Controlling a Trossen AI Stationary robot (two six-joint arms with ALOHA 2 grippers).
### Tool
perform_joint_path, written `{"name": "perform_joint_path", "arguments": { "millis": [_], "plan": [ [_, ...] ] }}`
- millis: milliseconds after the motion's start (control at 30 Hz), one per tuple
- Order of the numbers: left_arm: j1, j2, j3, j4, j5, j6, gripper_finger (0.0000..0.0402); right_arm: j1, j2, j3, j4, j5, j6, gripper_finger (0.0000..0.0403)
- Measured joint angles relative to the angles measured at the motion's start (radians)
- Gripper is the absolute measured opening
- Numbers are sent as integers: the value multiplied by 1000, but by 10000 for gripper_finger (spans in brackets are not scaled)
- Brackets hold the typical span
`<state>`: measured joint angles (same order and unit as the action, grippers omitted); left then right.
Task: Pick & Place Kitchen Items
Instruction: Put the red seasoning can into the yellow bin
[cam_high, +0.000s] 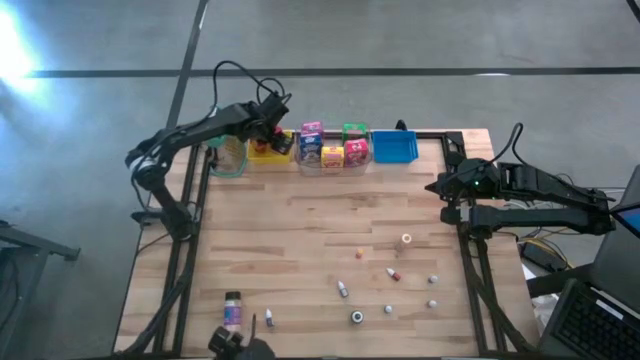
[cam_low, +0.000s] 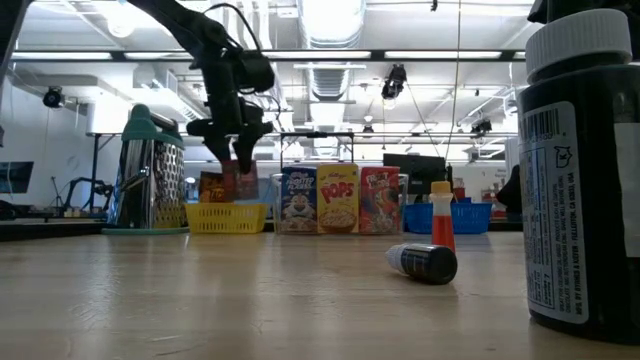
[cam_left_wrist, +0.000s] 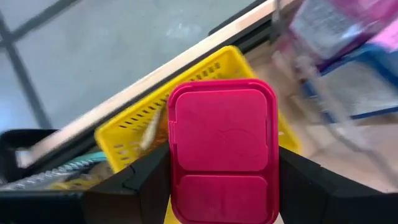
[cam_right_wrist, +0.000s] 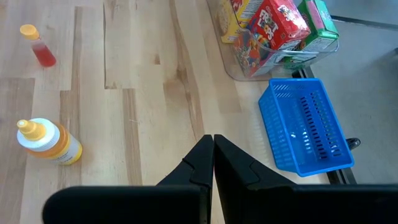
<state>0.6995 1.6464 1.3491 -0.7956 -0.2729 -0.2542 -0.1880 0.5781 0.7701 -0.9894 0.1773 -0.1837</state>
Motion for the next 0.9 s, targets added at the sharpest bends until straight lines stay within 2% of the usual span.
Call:
{"name": "perform_joint_path", "arguments": {
  "millis": [167,400,633,900],
  "plan": [
    [15,29,1,15,-14,66,234,0,0,0,0,0,0,8],
    [23,84,1,32,-18,74,234,0,0,0,0,0,0,8],
    [26,137,5,71,-81,112,234,0,0,0,0,0,0,8],
    [26,177,12,120,-83,250,234,0,0,0,0,0,0,8]
  ]
}}
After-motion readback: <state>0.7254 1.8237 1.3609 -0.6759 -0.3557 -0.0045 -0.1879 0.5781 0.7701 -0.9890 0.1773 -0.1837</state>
